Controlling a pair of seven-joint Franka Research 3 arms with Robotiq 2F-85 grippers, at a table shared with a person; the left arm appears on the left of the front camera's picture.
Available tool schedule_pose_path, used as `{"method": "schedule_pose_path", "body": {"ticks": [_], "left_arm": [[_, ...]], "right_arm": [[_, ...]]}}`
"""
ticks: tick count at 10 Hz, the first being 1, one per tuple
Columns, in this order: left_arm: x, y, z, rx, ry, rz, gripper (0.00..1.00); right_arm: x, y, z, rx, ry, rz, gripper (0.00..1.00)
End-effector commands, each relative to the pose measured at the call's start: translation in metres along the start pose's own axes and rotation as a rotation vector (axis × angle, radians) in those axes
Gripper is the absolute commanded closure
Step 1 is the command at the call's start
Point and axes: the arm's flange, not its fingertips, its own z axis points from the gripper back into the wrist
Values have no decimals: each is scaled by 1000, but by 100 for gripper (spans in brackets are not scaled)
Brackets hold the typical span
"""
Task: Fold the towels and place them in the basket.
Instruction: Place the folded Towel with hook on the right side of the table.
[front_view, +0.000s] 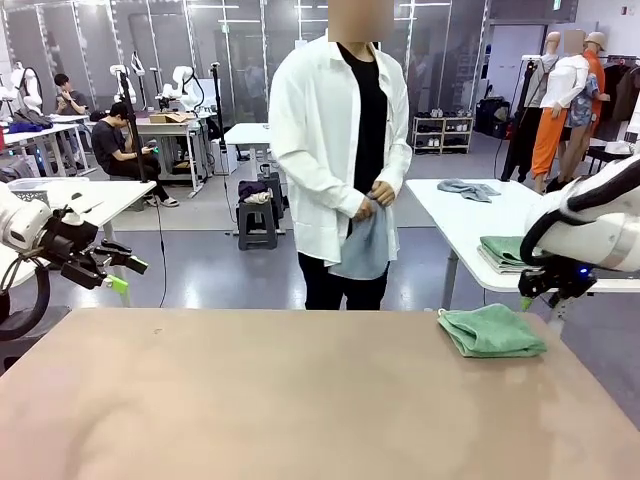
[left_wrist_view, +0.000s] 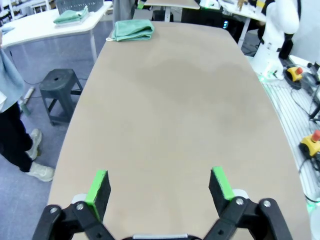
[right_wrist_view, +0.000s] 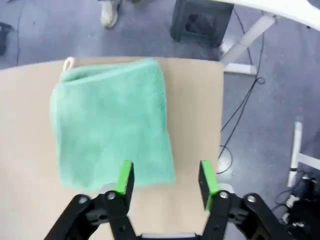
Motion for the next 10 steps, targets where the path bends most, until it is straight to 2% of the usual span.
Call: {"method": "schedule_pose_path", "body": {"ticks": [1, 2, 4, 5, 7, 10], "left_arm": [[1, 0, -1, -2, -1, 1, 0], [1, 0, -1, -2, -1, 1, 0], [1, 0, -1, -2, -1, 1, 0], [1, 0, -1, -2, -1, 1, 0], [1, 0, -1, -2, -1, 1, 0], [1, 0, -1, -2, -1, 1, 0]], "right_arm": [[-69, 11, 80, 54, -101, 68, 14], [-100, 23, 121, 50, -119, 67, 14], [-129, 37, 176, 96, -172, 105, 14], [-137, 43, 197, 108, -175, 117, 14], [-157, 65, 233, 64, -122, 125, 14], [-187, 84, 263, 31, -140, 181, 14]]}}
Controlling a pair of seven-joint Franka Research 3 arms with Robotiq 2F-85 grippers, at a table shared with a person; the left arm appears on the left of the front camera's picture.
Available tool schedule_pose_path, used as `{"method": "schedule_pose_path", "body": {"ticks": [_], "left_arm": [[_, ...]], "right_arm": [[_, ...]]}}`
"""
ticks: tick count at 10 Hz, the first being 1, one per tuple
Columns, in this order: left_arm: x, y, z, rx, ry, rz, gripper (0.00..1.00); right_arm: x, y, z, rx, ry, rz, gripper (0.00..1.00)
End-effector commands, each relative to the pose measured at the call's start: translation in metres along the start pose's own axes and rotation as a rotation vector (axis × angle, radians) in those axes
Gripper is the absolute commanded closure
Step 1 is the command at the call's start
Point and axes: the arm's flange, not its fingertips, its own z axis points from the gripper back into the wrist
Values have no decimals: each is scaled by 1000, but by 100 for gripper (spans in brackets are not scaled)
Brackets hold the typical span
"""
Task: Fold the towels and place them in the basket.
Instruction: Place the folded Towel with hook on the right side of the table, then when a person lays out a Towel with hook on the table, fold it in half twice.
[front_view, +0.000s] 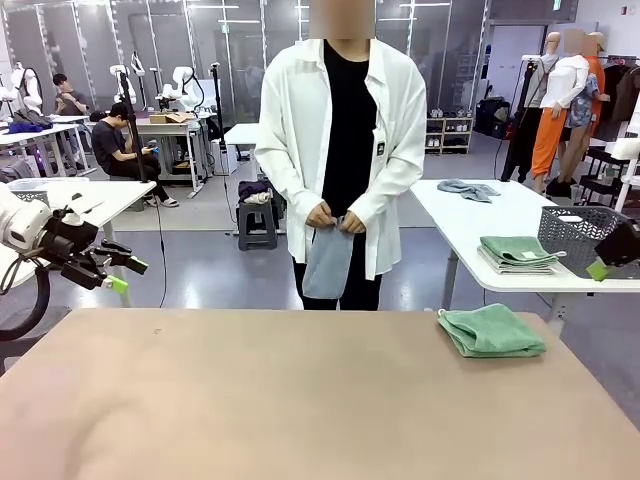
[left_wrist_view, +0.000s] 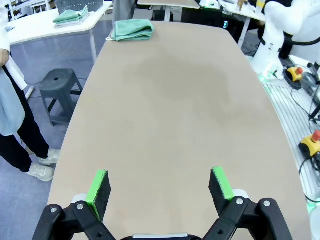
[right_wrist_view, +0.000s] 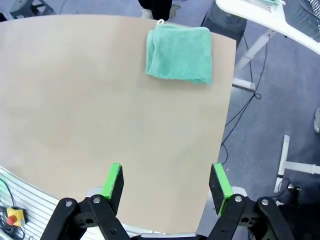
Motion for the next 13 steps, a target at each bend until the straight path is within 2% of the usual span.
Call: {"method": "schedule_pose_path", "body": {"ticks": [1, 2, 13], "left_arm": [[2, 0, -1, -2, -1, 1, 0], [2, 0, -1, -2, -1, 1, 0], [2, 0, -1, -2, -1, 1, 0]], "right_arm": [[-14, 12, -2, -5, -8, 23, 14], [0, 0, 0, 0, 0, 0, 14], [0, 0, 0, 0, 0, 0, 14]]}}
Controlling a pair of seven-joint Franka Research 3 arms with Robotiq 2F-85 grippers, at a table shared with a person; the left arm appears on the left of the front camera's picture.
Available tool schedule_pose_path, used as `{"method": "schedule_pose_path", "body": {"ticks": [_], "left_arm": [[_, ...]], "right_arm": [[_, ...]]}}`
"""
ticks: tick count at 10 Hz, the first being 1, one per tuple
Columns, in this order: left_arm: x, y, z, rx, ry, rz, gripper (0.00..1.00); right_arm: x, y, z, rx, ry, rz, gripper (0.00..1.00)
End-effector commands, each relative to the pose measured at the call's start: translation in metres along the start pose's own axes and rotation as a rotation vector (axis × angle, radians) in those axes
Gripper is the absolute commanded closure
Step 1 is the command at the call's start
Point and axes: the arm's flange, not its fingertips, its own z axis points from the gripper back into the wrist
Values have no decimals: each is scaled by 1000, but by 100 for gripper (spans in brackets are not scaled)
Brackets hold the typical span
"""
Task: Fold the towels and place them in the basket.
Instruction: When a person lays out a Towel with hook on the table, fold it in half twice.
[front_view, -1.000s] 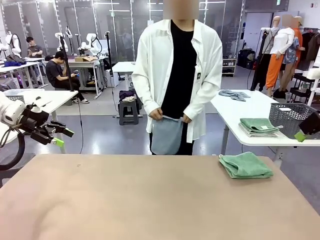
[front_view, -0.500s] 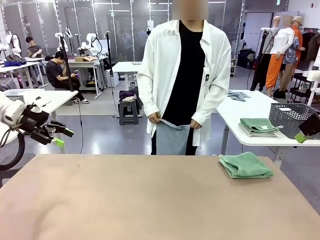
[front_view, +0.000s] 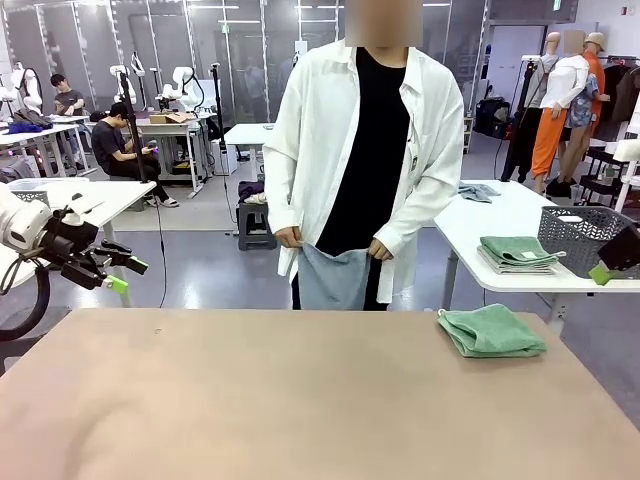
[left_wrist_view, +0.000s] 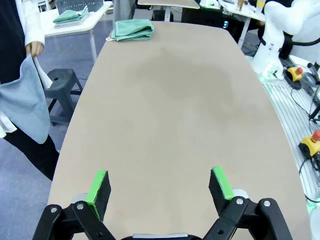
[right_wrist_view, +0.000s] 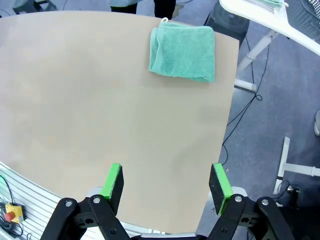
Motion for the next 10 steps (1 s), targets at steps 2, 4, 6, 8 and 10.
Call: {"method": "schedule_pose_path", "body": {"ticks": [2, 4, 6, 8, 10], "left_arm": [[1, 0, -1, -2, -1, 1, 0], [1, 0, -1, -2, -1, 1, 0], [1, 0, -1, -2, -1, 1, 0], [1, 0, -1, -2, -1, 1, 0], [1, 0, -1, -2, -1, 1, 0]], "right_arm": [[5, -1, 0, -10, 0, -15, 14], [5, -1, 0, -10, 0, -15, 14], [5, -1, 0, -10, 0, -15, 14], [5, -1, 0, -10, 0, -15, 14], [5, -1, 0, -10, 0, -15, 14]]}}
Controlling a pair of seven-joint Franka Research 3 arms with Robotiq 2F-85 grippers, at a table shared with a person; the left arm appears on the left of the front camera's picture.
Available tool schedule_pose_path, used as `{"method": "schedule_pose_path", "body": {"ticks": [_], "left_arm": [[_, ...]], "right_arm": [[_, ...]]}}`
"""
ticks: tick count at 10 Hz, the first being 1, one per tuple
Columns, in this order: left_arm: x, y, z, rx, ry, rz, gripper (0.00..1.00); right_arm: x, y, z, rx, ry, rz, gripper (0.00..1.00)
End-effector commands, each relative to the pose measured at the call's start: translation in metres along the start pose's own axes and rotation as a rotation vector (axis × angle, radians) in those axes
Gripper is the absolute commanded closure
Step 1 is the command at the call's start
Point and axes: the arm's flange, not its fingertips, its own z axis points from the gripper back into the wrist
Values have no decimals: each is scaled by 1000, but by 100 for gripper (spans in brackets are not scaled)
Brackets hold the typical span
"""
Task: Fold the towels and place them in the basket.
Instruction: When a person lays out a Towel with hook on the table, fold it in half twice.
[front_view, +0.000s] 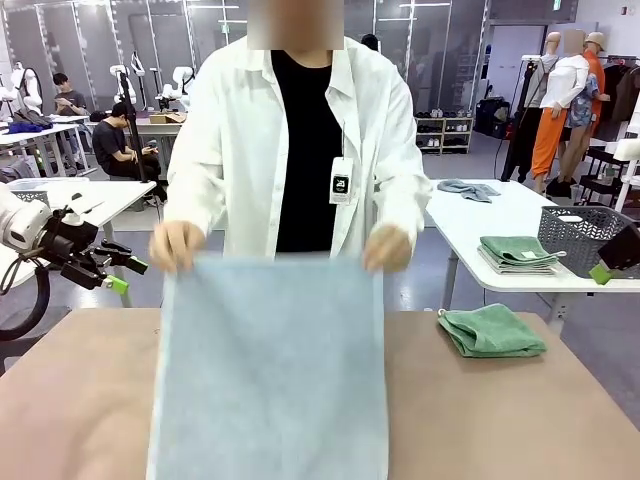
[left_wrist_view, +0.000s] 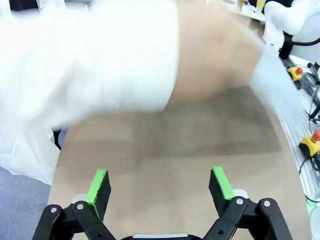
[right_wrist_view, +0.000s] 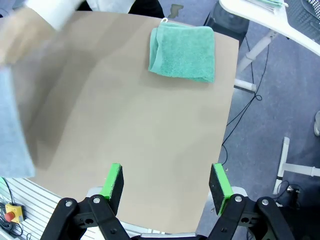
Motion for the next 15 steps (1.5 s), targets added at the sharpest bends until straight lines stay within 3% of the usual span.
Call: {"method": "schedule_pose_path", "body": {"ticks": [1, 15], "left_arm": [[1, 0, -1, -2, -1, 1, 0], [1, 0, -1, -2, -1, 1, 0]], "right_arm": [[5, -1, 0, -9, 0, -16, 14], [5, -1, 0, -9, 0, -16, 14]]}}
